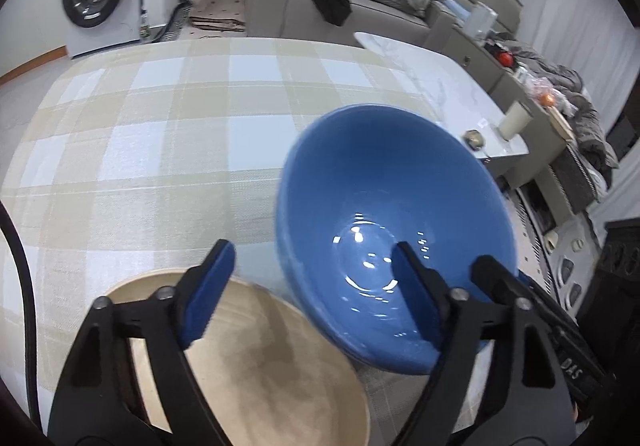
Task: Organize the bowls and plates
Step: 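Move both tools to the rim of the three-bowl stack and close them, then lift the bowl stack with both tools and lower it onto the cream plates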
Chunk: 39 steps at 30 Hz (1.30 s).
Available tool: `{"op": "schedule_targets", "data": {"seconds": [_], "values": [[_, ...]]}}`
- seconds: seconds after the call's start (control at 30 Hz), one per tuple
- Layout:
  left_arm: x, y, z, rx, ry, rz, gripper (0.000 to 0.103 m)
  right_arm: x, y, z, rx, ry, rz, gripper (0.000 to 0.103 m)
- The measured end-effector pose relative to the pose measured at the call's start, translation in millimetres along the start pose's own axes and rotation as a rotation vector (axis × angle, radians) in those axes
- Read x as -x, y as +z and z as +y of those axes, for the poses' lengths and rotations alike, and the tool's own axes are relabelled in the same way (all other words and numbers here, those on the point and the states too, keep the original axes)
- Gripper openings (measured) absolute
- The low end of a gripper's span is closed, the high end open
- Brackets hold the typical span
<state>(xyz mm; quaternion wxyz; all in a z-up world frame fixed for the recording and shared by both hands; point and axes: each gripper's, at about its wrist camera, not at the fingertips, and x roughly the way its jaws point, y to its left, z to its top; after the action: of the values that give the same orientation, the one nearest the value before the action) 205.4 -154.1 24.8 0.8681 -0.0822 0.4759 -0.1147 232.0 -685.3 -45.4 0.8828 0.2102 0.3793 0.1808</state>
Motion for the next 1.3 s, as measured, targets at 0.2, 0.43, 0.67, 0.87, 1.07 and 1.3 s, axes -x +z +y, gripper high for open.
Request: {"op": "schedule_targets", "data": {"seconds": [0.2,0.43,0.67,0.87,1.07,1.3], "values": [[1.9,-2.8,-12.4,-0.051,0.029,-0.002,0.046,-1.3,-2.4,7.2,0.034,0.008,0.002,0.056],[6.1,-3.2,-5.4,-0.035,0.020,0.000,0.035,1.2,-3.0,7.7,0.051,-0.005,-0.019,0.050],[9.2,-7.0,-14.3,-0.082,0.055,-0.016,0.035,1.1,-3.1,8.0,0.063,-0.020,-0.025,0.050],[16.3,-6.8,-18.3,-0.089,0.060,-0.029,0.035,1.1,-1.4,4.3,0.049,-0.011,-0.023,0.050],[14.8,-8.6,-17.9,-0.097,0.079,-0.029,0.035,0.3,-2.7,6.7,0.065,-0.018,-0.023,0.050],[19.2,-9.3,-18.8,-0.106,0.076,-0.039,0.035,3.1,-2.0,5.9,0.054,-0.008,-0.037,0.050]]}}
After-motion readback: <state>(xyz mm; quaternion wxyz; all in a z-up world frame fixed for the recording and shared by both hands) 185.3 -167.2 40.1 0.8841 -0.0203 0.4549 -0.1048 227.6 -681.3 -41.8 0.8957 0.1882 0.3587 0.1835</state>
